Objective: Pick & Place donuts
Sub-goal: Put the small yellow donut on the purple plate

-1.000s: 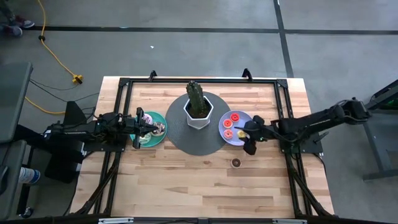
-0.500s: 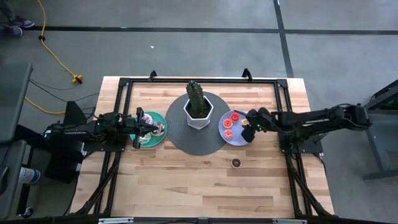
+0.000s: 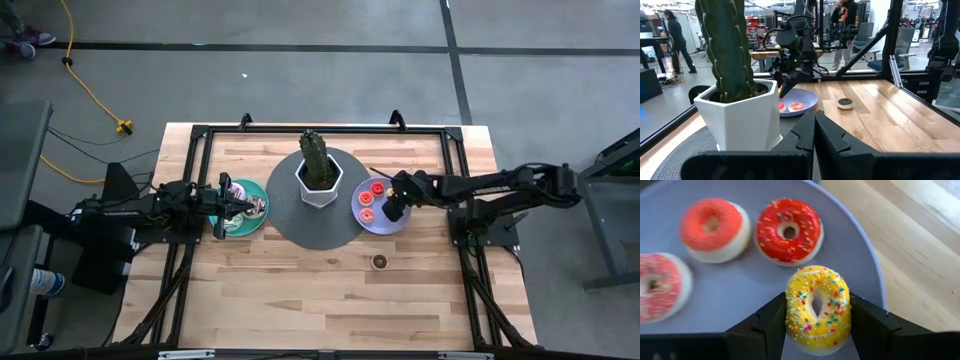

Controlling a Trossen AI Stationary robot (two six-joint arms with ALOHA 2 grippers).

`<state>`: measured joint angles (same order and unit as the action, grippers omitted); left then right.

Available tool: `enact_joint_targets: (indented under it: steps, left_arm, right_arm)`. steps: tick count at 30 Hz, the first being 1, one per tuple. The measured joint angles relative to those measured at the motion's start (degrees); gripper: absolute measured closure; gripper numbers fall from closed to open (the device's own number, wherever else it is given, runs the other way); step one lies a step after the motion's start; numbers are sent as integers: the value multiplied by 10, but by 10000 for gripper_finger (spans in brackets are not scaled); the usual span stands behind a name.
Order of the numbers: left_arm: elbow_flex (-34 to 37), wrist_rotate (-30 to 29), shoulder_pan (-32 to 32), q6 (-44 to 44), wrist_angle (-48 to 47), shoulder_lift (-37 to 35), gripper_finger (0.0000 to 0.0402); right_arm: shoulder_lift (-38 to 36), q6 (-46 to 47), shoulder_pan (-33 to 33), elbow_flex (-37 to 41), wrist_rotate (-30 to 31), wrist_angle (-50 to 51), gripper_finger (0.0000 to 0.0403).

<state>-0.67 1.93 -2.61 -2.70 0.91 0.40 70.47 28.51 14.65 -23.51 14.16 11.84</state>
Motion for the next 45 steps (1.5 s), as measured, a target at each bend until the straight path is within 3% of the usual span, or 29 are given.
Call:
enact_joint_targets:
  steps: [19, 32, 45]
  left_arm:
    - [0, 0, 0, 0, 0, 0, 401]
    - [0, 0, 0, 0, 0, 0, 401]
    - [0, 0, 0, 0, 0, 0, 401]
  right_arm:
    - [42, -4, 15, 0, -6, -37, 219]
    - [42, -4, 14, 0, -23, -44, 133]
    - [29, -20, 14, -17, -34, -31, 121]
